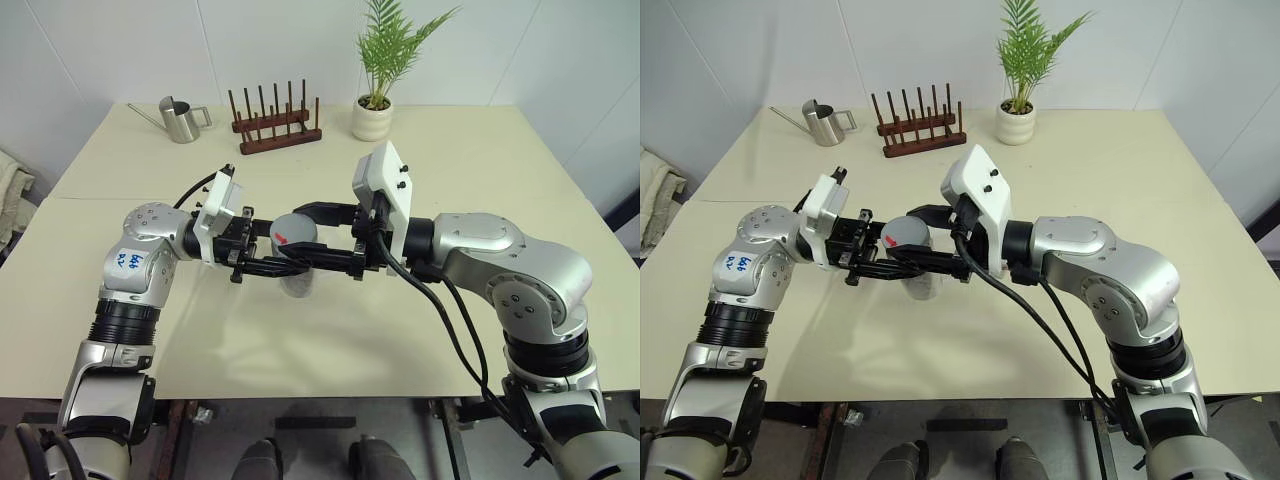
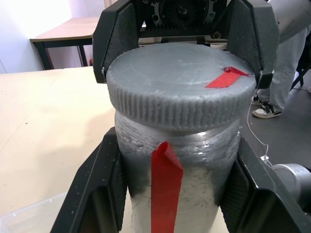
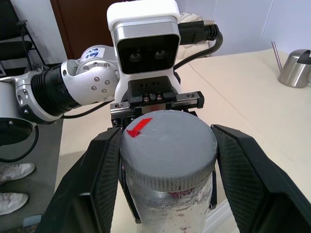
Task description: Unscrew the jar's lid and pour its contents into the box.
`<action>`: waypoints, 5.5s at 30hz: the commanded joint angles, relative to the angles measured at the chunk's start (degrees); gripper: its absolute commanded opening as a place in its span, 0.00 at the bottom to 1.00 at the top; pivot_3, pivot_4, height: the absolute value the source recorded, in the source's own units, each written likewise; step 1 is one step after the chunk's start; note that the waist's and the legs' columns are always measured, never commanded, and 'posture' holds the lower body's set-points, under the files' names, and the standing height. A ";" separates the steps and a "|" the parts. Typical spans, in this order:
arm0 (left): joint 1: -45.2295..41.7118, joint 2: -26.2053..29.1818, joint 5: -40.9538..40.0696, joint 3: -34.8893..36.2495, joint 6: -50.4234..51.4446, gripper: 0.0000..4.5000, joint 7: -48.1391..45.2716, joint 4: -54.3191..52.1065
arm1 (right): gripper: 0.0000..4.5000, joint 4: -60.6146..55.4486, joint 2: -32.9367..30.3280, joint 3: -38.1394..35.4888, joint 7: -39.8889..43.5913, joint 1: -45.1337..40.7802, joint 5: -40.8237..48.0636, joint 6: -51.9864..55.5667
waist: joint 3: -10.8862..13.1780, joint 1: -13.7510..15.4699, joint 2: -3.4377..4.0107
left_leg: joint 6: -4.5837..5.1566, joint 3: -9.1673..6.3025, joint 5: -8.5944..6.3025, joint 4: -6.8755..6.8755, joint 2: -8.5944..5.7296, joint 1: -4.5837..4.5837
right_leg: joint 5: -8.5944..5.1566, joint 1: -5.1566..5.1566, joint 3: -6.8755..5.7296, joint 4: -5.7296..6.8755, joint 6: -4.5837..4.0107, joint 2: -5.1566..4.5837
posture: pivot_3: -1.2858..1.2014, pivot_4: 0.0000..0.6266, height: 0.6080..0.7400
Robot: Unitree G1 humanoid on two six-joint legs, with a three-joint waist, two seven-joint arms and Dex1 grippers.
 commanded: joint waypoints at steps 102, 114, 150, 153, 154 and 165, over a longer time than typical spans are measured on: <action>-4.42 9.44 -10.19 -16.51 -3.75 0.45 -9.23 4.58 | 0.59 12.98 -5.76 -7.42 14.14 -11.10 1.00 -18.35 | 0.01 -0.04 0.01 | 0.00 0.01 0.00 0.04 0.00 -0.01 | 0.00 -0.01 0.00 0.00 0.00 0.00 | 0.52 0.24 1.00; -2.38 5.94 -6.09 -13.66 -4.58 0.45 -6.23 2.22 | 0.59 11.94 -4.90 -7.29 11.81 -10.26 -0.70 -18.26 | 0.01 -0.02 0.01 | 0.00 0.02 0.00 0.05 0.00 -0.01 | 0.00 -0.01 0.00 0.00 0.00 0.00 | 0.52 0.24 1.00; 0.83 4.09 -1.26 5.93 4.42 0.45 18.89 -6.31 | 0.59 13.77 -10.63 -15.18 -15.35 14.72 -22.17 -10.30 | 0.10 0.07 -0.06 | 0.00 0.07 0.01 0.03 -0.03 -0.01 | -0.01 -0.02 0.08 0.03 0.01 0.00 | 0.52 0.24 1.00; 0.14 3.89 0.42 6.81 2.21 0.45 21.18 -3.35 | 0.59 13.71 -8.52 -15.29 -17.34 21.43 -23.45 -10.31 | 0.11 0.04 -0.06 | 0.01 0.07 0.01 0.03 -0.03 -0.01 | -0.01 -0.03 0.07 0.04 0.01 0.02 | 0.52 0.24 1.00; -0.19 3.58 1.29 7.01 1.14 0.45 22.19 -2.17 | 0.59 13.75 -7.65 -14.89 -17.55 23.38 -23.97 -11.41 | 0.10 0.06 -0.06 | 0.01 0.10 0.01 0.03 -0.03 -0.01 | 0.00 -0.04 0.10 0.05 0.01 0.01 | 0.52 0.24 1.00; -3.49 1.39 7.06 7.91 -10.26 0.45 28.56 7.01 | 0.59 16.55 -0.77 -13.46 -18.35 29.33 -26.52 -16.06 | 0.10 0.17 -0.06 | -0.02 0.09 0.05 0.10 -0.06 0.00 | 0.01 -0.03 0.10 0.13 0.04 0.02 | 0.52 0.24 1.00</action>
